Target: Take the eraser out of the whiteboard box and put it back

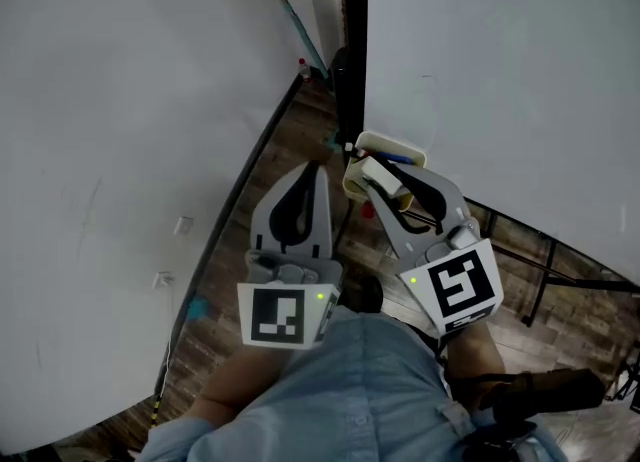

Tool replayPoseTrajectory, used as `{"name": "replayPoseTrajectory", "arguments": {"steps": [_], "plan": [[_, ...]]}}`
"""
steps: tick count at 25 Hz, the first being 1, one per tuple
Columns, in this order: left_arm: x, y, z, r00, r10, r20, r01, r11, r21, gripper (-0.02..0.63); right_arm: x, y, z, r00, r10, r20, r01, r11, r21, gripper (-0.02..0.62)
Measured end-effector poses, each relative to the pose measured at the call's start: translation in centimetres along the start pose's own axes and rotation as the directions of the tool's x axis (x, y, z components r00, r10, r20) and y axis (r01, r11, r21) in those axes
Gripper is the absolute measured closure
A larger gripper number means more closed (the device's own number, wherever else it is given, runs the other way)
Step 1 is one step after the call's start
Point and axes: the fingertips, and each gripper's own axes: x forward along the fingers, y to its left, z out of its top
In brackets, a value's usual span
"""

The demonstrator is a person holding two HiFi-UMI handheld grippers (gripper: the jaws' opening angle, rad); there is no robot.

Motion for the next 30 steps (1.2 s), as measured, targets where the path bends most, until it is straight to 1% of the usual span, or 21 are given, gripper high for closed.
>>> {"name": "replayPoseTrajectory", "arguments": {"steps": [5,10,13,15,17,19,24,30], "plan": [[-0.8,-0.8,2.1,0.998,0.017,0.061,-0.017,1.000,0.008,0.600,-2.0,-0.6,2.3,0.998,-0.010,0.059,0.011,1.000,-0.016,0.483],[-1.4,-1.2,3.1,0.995,0.027,0.094,-0.029,0.999,0.019,0.601,-3.3,-0.6,4.0,0.995,-0.006,0.103,0.011,0.999,-0.042,0.483],[-1.9,-2.0,3.8,0.993,0.014,0.115,-0.019,0.999,0.043,0.601,-3.7,-0.5,4.4,0.993,-0.003,0.116,0.009,0.999,-0.047,0.483],[-2.0,-2.4,4.0,0.993,0.004,0.119,-0.011,0.998,0.056,0.601,-4.0,-0.5,4.6,0.993,-0.001,0.122,0.007,0.999,-0.048,0.483],[-2.0,-2.6,4.1,0.992,-0.001,0.125,-0.004,0.999,0.041,0.601,-4.1,-0.6,4.6,0.992,0.000,0.125,0.006,0.999,-0.050,0.483],[-2.1,-2.5,4.2,0.990,0.008,0.138,-0.012,1.000,0.027,0.601,-4.2,-0.8,4.7,0.992,-0.003,0.123,0.009,0.998,-0.056,0.483],[-2.3,-2.3,4.4,0.987,0.037,0.158,-0.042,0.999,0.025,0.601,-4.5,-0.8,4.6,0.991,0.006,0.131,0.001,0.998,-0.056,0.483],[-2.2,-2.6,4.2,0.989,0.024,0.145,-0.028,0.999,0.026,0.601,-4.7,-1.1,4.7,0.991,-0.004,0.133,0.012,0.998,-0.059,0.483]]}}
